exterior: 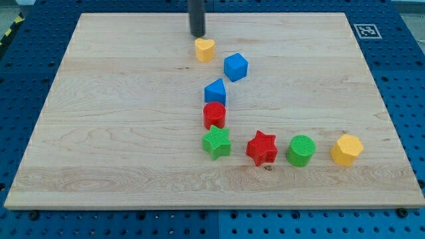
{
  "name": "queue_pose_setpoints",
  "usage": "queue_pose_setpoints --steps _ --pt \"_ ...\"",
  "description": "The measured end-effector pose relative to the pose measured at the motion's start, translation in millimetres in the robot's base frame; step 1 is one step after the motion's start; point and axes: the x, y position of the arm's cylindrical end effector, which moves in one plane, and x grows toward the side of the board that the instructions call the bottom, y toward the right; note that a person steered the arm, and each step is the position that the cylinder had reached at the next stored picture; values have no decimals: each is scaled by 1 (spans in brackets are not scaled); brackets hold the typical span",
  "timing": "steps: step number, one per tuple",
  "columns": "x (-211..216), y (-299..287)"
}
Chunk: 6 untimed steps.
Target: Slide the blue cube to the bottom side of the yellow heart
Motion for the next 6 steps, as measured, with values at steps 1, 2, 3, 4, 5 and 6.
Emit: queue_pose_setpoints --steps 1,2,3,4,5,6 --pt "20 62" --pt "71 99" --pt "99 101" --pt "112 91" --pt "115 64" --pt "115 48"
